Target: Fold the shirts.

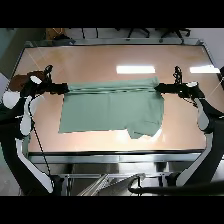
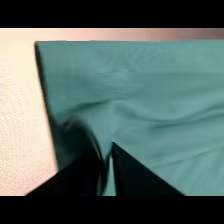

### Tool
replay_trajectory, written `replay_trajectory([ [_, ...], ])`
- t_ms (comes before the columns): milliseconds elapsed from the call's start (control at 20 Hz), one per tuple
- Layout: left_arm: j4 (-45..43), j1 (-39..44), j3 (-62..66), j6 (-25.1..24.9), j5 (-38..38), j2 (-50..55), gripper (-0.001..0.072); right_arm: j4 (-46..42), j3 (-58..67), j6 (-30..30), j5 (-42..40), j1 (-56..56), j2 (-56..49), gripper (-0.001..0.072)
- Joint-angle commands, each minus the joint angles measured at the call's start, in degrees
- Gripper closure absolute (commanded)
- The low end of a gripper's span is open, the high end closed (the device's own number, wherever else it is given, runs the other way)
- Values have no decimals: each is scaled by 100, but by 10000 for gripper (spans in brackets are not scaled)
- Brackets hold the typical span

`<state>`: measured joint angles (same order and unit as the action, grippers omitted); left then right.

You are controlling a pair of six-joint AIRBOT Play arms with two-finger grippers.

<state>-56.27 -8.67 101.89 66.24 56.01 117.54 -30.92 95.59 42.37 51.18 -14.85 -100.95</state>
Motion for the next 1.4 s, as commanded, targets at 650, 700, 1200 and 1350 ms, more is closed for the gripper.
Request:
replay_trajectory([
  [650,-1156,-629,-3296,1172,1484,-2610,176,-3294,-1604,2647,2583,-664,2599,276],
  [700,-1132,-649,-3713,1134,1329,-2691,176,-3274,-2024,2667,2579,-769,2809,276],
  [1200,-55,-614,-4645,450,868,-2719,695,-2210,-4754,2588,2002,-656,3746,180],
  [1350,-63,-614,-4649,407,970,-2719,695,-2087,-5027,2579,1910,-227,3624,187],
])
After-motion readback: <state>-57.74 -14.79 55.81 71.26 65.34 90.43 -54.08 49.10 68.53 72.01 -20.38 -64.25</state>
